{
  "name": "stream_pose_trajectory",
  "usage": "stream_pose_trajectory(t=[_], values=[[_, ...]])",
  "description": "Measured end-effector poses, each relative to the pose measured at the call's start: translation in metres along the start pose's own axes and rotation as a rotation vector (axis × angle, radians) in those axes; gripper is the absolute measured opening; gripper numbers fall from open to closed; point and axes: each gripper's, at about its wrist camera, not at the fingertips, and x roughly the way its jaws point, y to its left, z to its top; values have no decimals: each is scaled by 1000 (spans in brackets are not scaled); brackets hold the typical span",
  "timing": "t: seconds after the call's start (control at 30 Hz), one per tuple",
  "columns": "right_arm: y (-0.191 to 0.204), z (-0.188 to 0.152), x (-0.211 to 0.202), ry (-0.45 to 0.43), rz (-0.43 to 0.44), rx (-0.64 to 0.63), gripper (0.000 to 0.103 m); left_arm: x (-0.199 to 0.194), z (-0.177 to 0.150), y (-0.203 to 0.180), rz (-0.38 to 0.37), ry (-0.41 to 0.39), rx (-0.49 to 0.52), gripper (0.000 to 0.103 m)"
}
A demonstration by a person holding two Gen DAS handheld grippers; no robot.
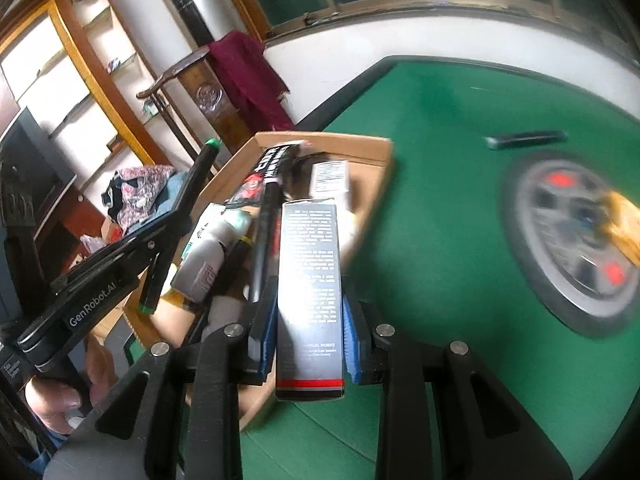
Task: Organize objects
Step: 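Carry the marker and box to the cardboard tray and open both tools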
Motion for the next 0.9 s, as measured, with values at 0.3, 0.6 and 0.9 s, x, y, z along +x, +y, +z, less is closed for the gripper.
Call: stream_pose_trajectory(t=[0.3, 0.6, 0.9], values=[[42, -2, 47, 66, 17, -56, 25, 12, -16, 24, 24, 40, -22, 12], [62, -1, 63, 72, -19, -108, 25, 14, -21, 30, 22, 61, -26, 12], [53, -3, 57, 87, -65, -111, 25, 5, -24, 22, 31, 58, -12, 12]])
